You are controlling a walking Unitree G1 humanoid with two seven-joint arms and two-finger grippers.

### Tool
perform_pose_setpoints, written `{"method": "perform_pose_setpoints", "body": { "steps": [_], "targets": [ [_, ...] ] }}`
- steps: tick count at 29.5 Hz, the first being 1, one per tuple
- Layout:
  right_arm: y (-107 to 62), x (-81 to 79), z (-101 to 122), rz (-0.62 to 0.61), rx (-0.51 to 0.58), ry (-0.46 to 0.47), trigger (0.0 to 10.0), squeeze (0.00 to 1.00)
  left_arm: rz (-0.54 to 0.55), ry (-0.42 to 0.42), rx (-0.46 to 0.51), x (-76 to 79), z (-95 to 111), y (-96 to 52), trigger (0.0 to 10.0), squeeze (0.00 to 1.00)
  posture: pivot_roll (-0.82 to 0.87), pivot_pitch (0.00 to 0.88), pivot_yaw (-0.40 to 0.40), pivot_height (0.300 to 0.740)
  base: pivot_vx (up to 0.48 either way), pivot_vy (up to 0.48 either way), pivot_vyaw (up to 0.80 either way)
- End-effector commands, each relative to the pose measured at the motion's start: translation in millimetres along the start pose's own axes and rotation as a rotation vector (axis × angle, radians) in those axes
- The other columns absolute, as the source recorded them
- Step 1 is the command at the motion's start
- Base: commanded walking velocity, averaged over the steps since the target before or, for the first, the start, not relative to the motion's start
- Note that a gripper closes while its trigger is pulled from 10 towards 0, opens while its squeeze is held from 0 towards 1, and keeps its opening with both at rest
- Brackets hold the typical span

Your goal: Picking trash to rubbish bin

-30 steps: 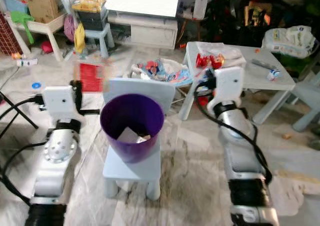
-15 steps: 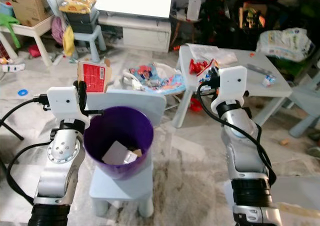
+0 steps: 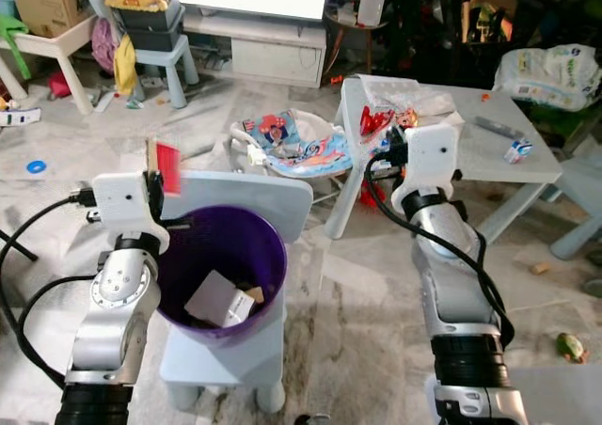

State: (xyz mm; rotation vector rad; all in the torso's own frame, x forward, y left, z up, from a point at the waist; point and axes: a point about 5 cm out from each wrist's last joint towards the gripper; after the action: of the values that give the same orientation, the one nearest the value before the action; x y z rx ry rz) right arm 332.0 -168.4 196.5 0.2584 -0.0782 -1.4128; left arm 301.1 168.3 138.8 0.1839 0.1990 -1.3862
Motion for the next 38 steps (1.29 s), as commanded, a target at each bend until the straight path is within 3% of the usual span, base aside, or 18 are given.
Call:
{"method": "perform_pose_setpoints", "body": {
  "steps": [1, 9, 19, 20, 21, 22, 23, 24, 25, 32, 38],
  "targets": [
    [-0.2, 2.7, 7, -0.003, 0.025, -0.011, 0.0, 0.0, -0.048, -0.007, -0.049, 8.4, -7, -0.5, 0.0, 0.0, 0.02, 0.093, -0.107, 0.74, 0.0, 0.0, 0.0],
    [-0.7, 2.3, 7, -0.003, 0.025, -0.01, 0.0, 0.0, -0.107, -0.123, -0.254, 21.8, -36, -0.7, 0.0, 0.0, 0.01, 0.097, -0.106, 0.74, 0.0, 0.0, 0.0],
    [-3.5, 3.8, 7, -0.009, 0.024, -0.014, 0.0, 0.0, -0.275, -0.184, -0.351, 46.0, -47, 7.2, 0.0, 0.0, -0.01, 0.104, -0.099, 0.74, 0.0, 0.0, 0.0],
    [-4.5, 4.5, 7, -0.011, 0.022, -0.016, 0.0, 0.0, -0.295, -0.202, -0.383, 51.4, -51, 5.9, 2.4, 0.0, -0.01, 0.106, -0.098, 0.74, 0.0, 0.0, 0.0],
    [-4.9, 4.7, 7, -0.012, 0.022, -0.016, 0.0, 0.0, -0.298, -0.203, -0.392, 52.7, -53, 5.1, 3.8, 0.0, -0.01, 0.107, -0.098, 0.74, 0.0, 0.0, 0.0],
    [-5.2, 5.0, 7, -0.013, 0.022, -0.017, 0.0, 0.0, -0.3, -0.209, -0.404, 54.2, -55, 4.1, 8.4, 0.11, -0.01, 0.107, -0.097, 0.74, 0.0, 0.0, 0.0],
    [-5.9, 5.3, 7, -0.014, 0.021, -0.018, 0.0, 0.0, -0.303, -0.226, -0.423, 56.1, -58, 3.0, 10.0, 0.71, -0.01, 0.107, -0.096, 0.74, 0.0, 0.0, 0.0],
    [-5.9, 5.3, 7, -0.014, 0.021, -0.018, 0.0, 0.0, -0.303, -0.226, -0.423, 56.1, -58, 3.0, 10.0, 0.71, -0.01, 0.107, -0.096, 0.74, 0.0, 0.0, 0.0],
    [-6.5, 5.7, 7, -0.015, 0.021, -0.019, 0.0, 0.0, -0.298, -0.257, -0.44, 57.2, -60, 1.8, 10.0, 1.0, -0.02, 0.109, -0.096, 0.74, 0.0, 0.0, 0.0],
    [-5.9, 5.0, 6, -0.012, 0.015, -0.02, 0.0, 0.0, -0.282, -0.297, -0.47, 56.2, -66, -1.7, 10.0, 1.0, -0.01, 0.109, -0.101, 0.74, 0.0, 0.0, 0.0],
    [-4.5, 3.6, 5, -0.007, 0.013, -0.016, 0.0, 0.0, -0.24, -0.271, -0.455, 45.7, -67, -2.6, 10.0, 1.0, 0.01, 0.112, -0.096, 0.74, 0.0, 0.0, 0.0]
  ]
}}
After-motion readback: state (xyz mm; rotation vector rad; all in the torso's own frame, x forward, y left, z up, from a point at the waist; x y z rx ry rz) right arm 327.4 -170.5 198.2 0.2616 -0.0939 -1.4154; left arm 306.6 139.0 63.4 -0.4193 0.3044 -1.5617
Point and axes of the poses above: a point about 5 cm out from each wrist's last joint towards the gripper, its own y axis pointing out of the wrist towards the gripper, its own z axis along the axis of the wrist's last joint, x = y × z, and after that the axes turned 13 degrees about y, right-handed
